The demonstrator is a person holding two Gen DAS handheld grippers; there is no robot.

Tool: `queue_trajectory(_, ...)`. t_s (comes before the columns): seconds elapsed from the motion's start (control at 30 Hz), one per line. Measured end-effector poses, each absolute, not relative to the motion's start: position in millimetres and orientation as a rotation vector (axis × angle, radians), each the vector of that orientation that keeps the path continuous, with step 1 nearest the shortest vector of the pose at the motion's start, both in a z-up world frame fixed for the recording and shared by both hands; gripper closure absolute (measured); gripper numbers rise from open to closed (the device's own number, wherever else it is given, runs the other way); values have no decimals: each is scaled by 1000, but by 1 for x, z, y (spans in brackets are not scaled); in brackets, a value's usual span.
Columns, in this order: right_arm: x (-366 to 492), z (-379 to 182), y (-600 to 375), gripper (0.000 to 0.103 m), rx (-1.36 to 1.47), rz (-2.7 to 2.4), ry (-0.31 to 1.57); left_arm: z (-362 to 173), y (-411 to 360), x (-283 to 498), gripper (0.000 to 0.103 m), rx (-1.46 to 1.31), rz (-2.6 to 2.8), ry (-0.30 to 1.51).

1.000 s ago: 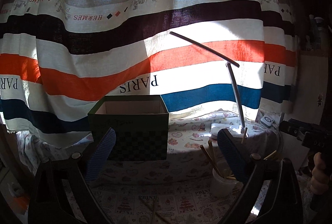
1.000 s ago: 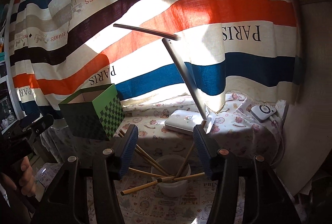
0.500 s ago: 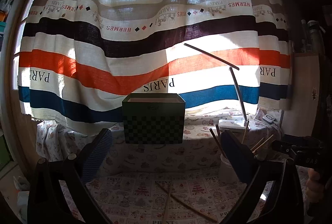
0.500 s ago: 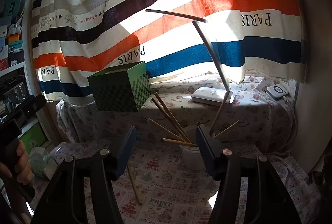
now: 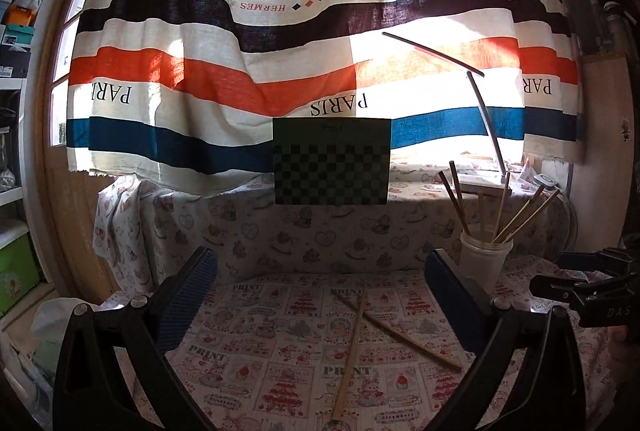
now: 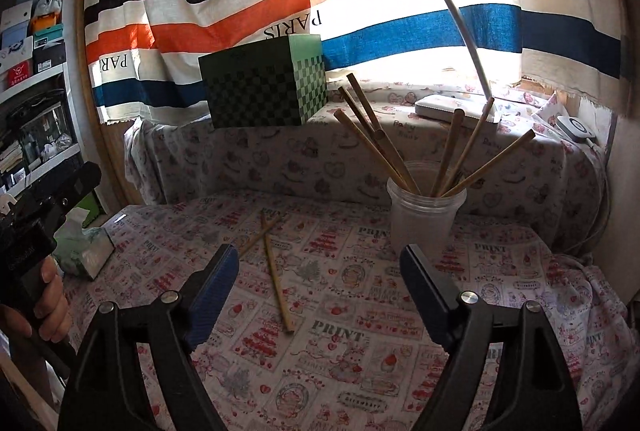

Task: Organize utensils
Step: 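Withdraw both tools from the cup toward the last two chopsticks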

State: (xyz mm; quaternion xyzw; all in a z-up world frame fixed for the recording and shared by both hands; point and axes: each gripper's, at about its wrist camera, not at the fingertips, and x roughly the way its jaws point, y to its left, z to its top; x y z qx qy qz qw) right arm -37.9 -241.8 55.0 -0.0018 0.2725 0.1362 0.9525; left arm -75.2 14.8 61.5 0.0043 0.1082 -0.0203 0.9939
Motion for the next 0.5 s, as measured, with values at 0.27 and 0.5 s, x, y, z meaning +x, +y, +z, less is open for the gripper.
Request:
queue_trajectory(0.27,-25,18,-248,17,51,250,661,24,19,-61,0,0,-46,346)
queue_trajectory(0.5,-24,-5,-242,17,26,237,702,4,24,-67,0,-87,-190,421)
